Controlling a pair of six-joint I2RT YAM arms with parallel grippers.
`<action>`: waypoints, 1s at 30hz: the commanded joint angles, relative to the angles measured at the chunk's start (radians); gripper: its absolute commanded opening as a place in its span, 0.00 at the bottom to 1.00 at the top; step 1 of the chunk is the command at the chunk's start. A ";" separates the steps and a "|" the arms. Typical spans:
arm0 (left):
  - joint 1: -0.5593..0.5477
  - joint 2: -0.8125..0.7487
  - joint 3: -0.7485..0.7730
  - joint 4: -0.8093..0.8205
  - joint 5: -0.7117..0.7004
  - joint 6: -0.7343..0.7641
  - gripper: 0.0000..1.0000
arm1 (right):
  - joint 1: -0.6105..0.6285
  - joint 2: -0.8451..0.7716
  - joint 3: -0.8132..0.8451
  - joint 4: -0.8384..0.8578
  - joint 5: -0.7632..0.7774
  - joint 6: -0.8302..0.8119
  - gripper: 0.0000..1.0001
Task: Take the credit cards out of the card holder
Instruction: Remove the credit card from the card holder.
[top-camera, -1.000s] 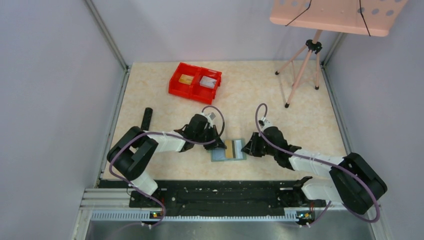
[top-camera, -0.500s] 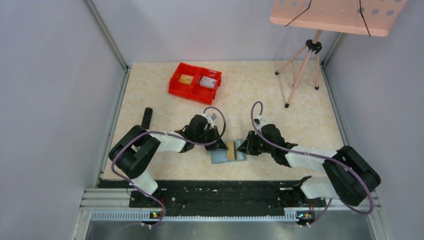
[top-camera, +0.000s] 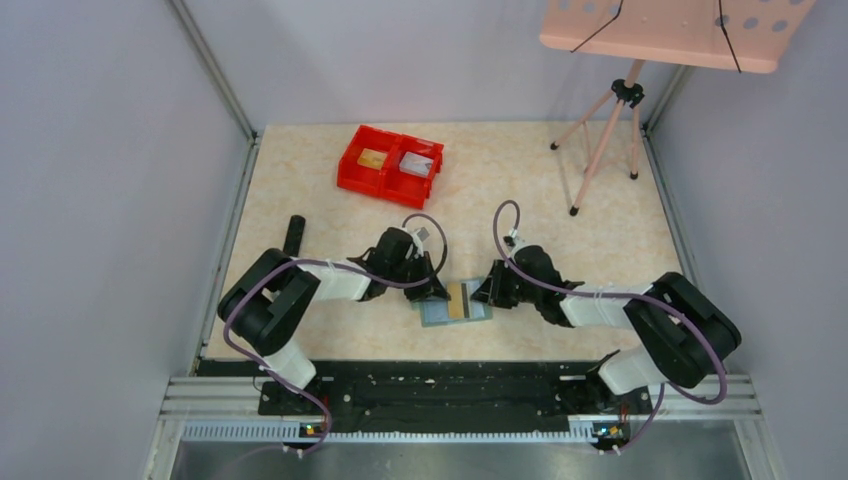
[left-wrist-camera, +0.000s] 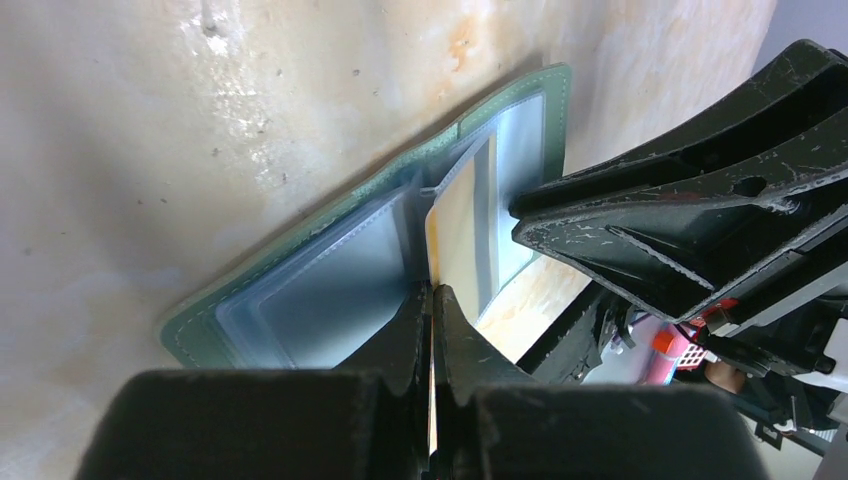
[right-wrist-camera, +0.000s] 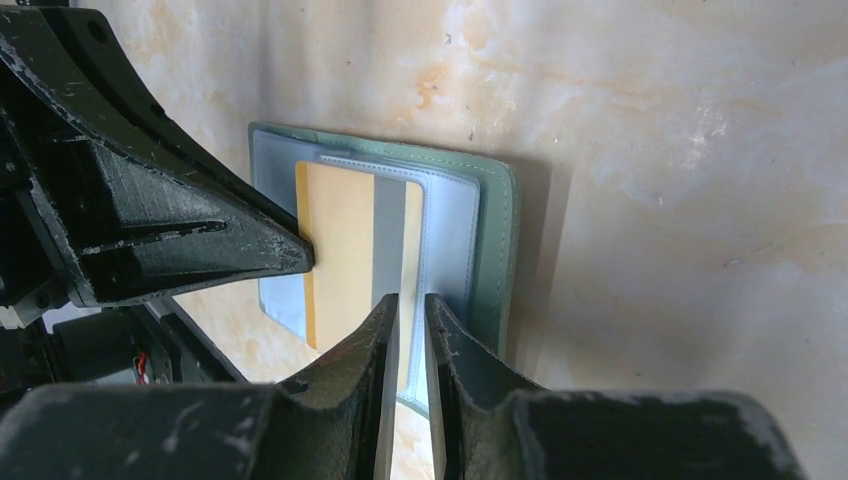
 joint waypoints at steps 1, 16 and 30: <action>0.021 -0.020 0.007 -0.051 -0.036 0.047 0.00 | -0.014 0.032 -0.016 -0.005 0.068 -0.006 0.16; 0.058 -0.060 -0.005 -0.062 -0.017 0.057 0.00 | -0.023 0.019 -0.032 -0.012 0.076 -0.012 0.15; 0.081 -0.063 0.000 -0.034 0.063 0.029 0.00 | -0.025 -0.032 -0.020 -0.041 0.069 -0.033 0.15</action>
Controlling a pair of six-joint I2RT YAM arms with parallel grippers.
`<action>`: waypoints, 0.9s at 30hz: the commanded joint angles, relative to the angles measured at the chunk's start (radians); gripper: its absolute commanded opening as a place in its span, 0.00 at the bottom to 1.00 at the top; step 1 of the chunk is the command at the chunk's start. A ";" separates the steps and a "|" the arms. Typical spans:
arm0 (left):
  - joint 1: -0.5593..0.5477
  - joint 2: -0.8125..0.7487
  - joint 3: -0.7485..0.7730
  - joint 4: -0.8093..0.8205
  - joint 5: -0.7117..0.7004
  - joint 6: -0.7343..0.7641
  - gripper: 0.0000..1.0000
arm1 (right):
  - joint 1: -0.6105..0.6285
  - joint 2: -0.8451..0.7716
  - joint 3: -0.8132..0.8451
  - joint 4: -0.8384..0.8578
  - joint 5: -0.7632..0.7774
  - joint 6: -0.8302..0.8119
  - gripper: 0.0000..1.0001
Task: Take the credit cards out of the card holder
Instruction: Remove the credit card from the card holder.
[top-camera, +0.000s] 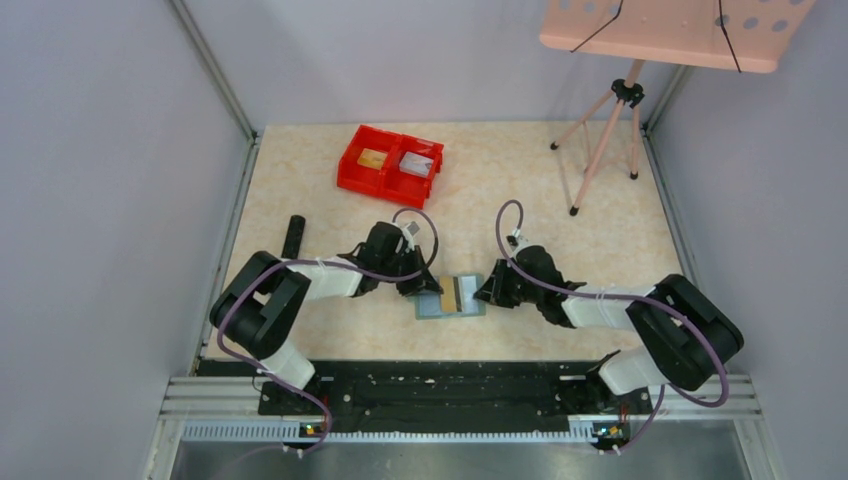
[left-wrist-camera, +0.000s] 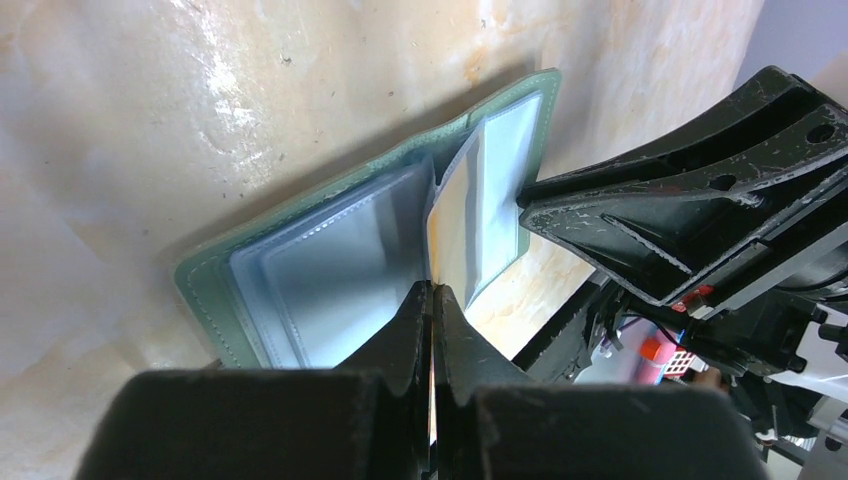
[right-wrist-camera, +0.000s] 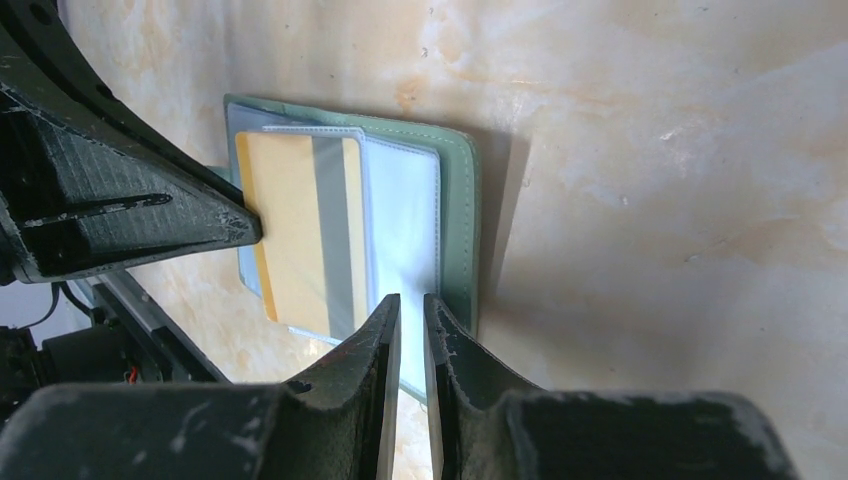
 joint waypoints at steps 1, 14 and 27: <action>0.011 -0.016 0.009 -0.007 0.033 0.006 0.00 | -0.018 -0.025 -0.012 -0.047 0.041 -0.036 0.15; 0.012 -0.001 0.080 -0.158 -0.005 0.069 0.00 | -0.018 -0.038 -0.001 -0.064 0.043 -0.044 0.15; 0.012 -0.021 0.045 -0.026 0.057 0.057 0.00 | -0.018 -0.060 -0.003 -0.065 0.042 -0.042 0.16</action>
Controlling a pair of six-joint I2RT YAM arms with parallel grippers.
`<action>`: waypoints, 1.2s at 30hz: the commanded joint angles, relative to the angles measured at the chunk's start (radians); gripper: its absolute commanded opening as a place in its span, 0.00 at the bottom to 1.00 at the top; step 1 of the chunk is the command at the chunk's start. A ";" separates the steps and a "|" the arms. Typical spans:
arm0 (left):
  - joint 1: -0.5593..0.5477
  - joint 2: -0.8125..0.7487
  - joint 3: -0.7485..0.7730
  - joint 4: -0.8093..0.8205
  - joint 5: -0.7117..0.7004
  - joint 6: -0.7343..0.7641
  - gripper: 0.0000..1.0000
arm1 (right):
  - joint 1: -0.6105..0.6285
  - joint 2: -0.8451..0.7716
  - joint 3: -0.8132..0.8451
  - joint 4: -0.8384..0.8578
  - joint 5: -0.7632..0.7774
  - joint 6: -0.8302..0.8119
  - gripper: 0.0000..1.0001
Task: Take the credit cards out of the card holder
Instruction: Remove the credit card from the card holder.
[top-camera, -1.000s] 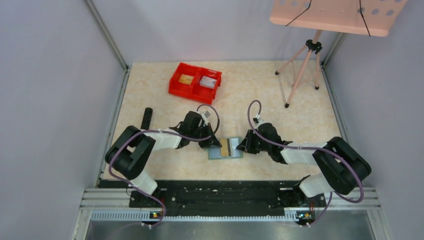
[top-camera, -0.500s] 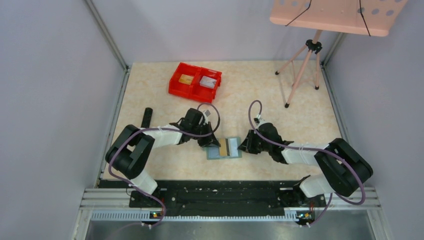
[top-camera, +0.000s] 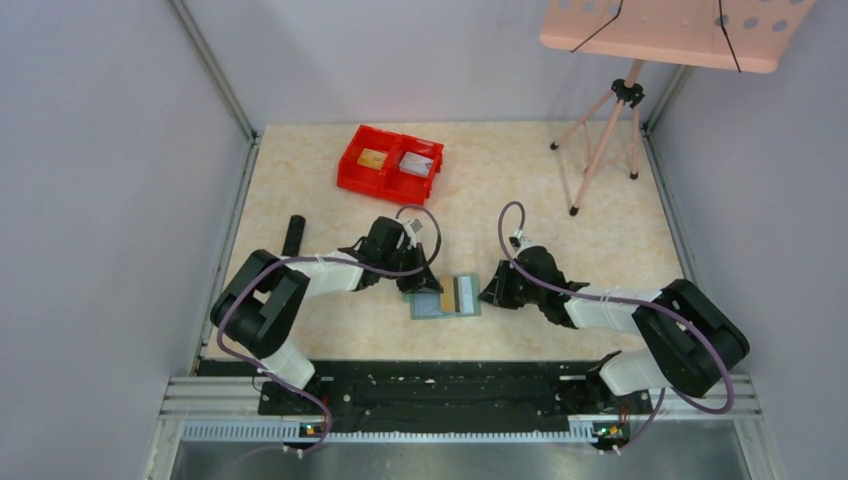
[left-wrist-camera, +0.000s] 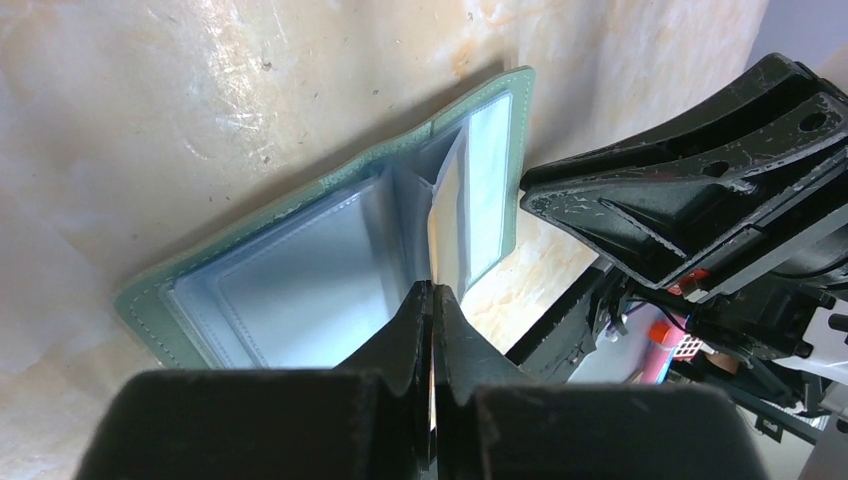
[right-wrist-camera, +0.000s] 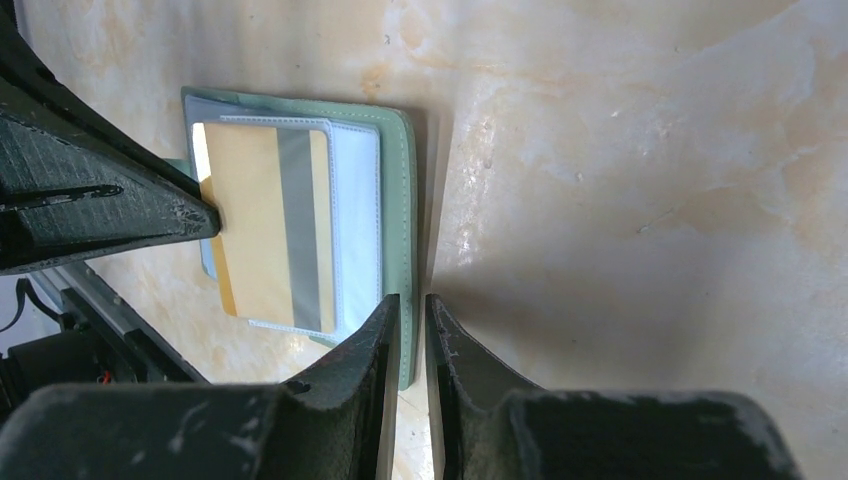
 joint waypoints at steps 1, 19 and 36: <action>0.005 -0.020 -0.016 0.076 0.032 0.002 0.00 | -0.013 -0.018 -0.003 0.008 0.013 -0.015 0.16; 0.049 -0.018 -0.049 0.225 0.213 0.017 0.00 | -0.013 -0.069 -0.004 0.228 -0.210 -0.060 0.28; 0.058 0.010 -0.073 0.287 0.234 -0.010 0.00 | -0.037 0.049 -0.011 0.321 -0.233 -0.028 0.46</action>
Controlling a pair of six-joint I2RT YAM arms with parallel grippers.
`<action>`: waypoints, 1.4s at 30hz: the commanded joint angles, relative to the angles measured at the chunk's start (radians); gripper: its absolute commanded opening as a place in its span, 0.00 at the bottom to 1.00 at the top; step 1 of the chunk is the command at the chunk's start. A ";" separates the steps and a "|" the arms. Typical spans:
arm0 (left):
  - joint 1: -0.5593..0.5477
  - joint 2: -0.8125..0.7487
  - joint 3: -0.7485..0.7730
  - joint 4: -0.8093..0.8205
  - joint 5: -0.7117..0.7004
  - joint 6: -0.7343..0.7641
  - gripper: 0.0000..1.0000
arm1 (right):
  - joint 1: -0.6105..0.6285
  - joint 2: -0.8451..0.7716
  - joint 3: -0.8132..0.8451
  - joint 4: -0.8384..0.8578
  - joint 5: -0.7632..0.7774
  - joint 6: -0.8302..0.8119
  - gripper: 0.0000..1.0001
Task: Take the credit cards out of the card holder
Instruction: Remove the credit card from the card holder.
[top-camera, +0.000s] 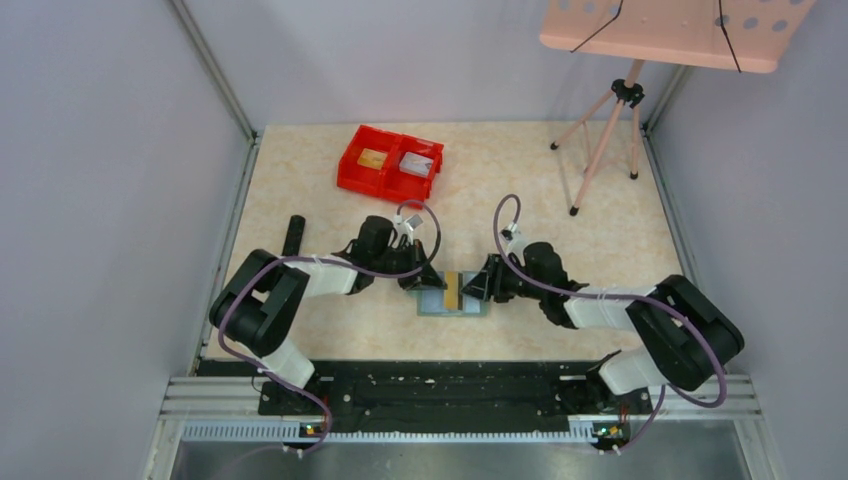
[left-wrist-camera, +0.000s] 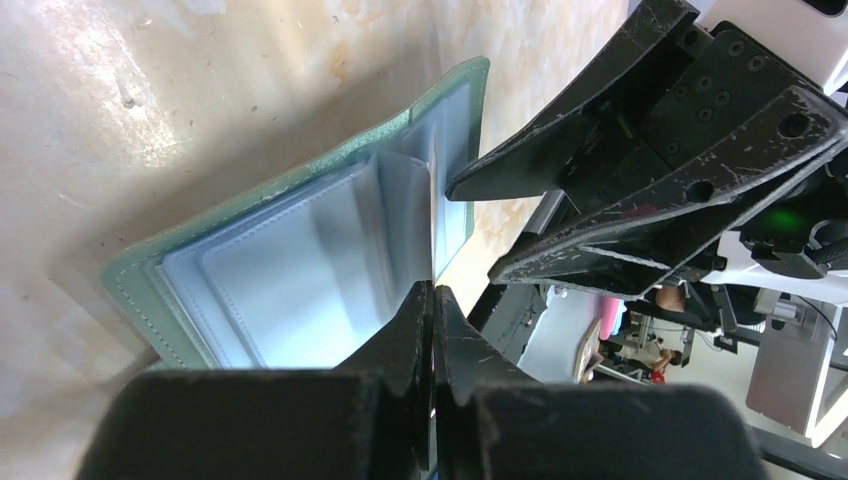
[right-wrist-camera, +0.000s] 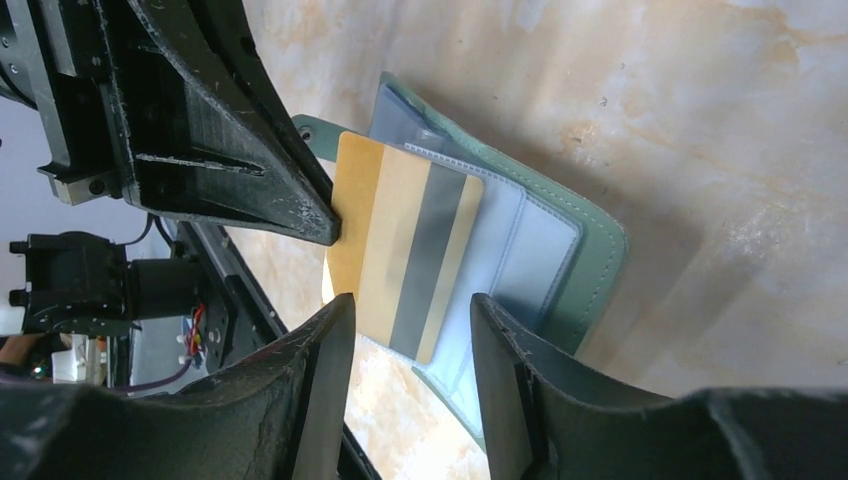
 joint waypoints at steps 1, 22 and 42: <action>0.010 0.011 -0.002 0.034 0.012 0.006 0.00 | -0.018 0.031 0.011 0.054 -0.002 -0.007 0.44; 0.015 -0.105 0.103 -0.391 -0.262 0.138 0.00 | -0.045 0.147 0.056 -0.113 0.109 -0.015 0.26; 0.018 -0.350 0.265 -0.573 -0.404 -0.032 0.00 | 0.226 -0.283 0.006 0.284 0.318 -0.863 0.32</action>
